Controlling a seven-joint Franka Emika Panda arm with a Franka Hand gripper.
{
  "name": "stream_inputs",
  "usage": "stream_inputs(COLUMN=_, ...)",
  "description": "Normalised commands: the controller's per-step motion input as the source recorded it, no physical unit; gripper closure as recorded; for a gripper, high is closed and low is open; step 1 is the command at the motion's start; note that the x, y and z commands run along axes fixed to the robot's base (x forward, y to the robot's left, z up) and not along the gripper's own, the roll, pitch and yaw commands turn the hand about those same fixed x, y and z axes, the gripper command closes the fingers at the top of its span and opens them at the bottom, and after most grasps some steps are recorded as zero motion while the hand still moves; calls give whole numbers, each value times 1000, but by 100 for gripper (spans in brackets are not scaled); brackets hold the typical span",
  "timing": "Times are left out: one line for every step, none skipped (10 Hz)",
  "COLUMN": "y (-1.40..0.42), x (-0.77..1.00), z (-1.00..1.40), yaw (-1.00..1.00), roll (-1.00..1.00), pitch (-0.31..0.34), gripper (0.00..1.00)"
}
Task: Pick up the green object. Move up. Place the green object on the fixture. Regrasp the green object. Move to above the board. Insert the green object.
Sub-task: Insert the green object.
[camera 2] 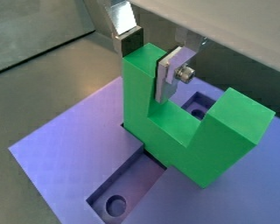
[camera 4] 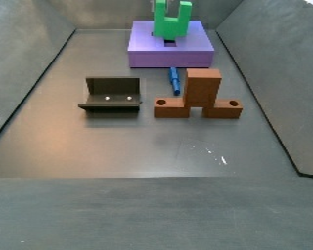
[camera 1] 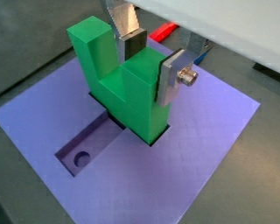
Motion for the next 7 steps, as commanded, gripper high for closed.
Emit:
stream_inputs(y=-89, x=0, z=-514, yaw=163, roll=293, pitch=-26, gripper=100)
stream_inputs(y=-91, x=0, z=-563, yaw=174, roll=276, pitch=-4, gripper=100)
stream_inputs(y=-71, x=14, z=-680, yaw=86, roll=207, pitch=-21, gripper=100)
stream_inputs(y=-17, x=103, z=-786, yaw=0, roll=64, pitch=-11, gripper=100)
stream_inputs(y=0, x=0, z=-611, yaw=0, roll=31, pitch=-26, gripper=100)
stream_inputs(y=0, x=0, z=0, yaw=0, roll=0, pitch=-4, gripper=100)
stream_inputs(y=0, x=0, z=0, yaw=0, roll=0, pitch=0, gripper=100)
